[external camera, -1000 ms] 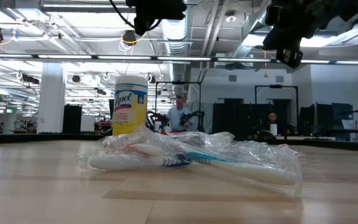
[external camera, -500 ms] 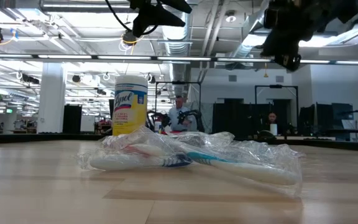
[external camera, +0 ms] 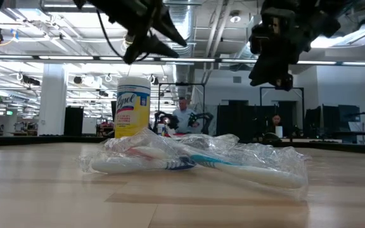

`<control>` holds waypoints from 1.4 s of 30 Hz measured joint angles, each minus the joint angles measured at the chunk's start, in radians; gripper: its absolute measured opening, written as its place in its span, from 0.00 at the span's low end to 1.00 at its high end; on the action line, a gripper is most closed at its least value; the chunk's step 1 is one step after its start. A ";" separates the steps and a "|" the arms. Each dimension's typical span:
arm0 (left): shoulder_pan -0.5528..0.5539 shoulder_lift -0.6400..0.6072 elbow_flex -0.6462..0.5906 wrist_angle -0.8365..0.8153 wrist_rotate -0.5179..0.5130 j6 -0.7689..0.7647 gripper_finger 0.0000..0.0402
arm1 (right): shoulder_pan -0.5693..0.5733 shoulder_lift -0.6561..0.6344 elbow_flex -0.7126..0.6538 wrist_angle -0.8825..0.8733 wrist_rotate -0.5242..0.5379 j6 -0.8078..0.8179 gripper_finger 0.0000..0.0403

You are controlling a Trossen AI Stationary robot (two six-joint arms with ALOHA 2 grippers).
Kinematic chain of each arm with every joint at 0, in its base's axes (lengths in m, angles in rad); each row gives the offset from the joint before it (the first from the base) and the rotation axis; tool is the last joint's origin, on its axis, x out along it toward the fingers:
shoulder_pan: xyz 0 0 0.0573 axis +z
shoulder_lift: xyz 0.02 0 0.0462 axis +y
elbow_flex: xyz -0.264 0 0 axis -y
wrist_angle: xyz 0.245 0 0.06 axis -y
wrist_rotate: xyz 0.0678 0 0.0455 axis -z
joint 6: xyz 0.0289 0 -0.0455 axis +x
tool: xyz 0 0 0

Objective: Pick & Place Travel size toiletries
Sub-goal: Put the cotton pods into the left red basket

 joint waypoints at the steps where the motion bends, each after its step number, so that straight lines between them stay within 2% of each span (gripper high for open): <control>1: 0.006 0.000 -0.018 0.035 0.002 -0.019 0.33 | 0.000 0.005 0.000 0.007 -0.013 0.013 0.19; 6: 0.038 0.000 -0.075 0.148 0.065 -0.066 0.31 | -0.023 0.006 0.000 0.008 -0.030 0.133 0.19; 13: 0.087 0.000 -0.085 0.157 0.155 -0.042 0.30 | -0.060 0.004 0.000 0.018 -0.022 0.309 0.19; 22: 0.172 0.000 -0.085 0.170 0.262 0.036 0.30 | -0.162 0.010 0.000 0.002 -0.051 0.325 0.19; 29: 0.178 0.000 -0.085 0.205 0.278 0.062 0.31 | -0.238 0.126 0.000 0.057 -0.089 0.326 0.19; 37: 0.178 0.000 -0.084 0.208 0.330 0.087 0.31 | -0.243 0.197 0.000 0.097 -0.146 0.367 0.20; 42: 0.178 0.000 -0.085 0.210 0.349 0.086 0.31 | -0.245 0.197 0.000 0.097 -0.158 0.379 0.25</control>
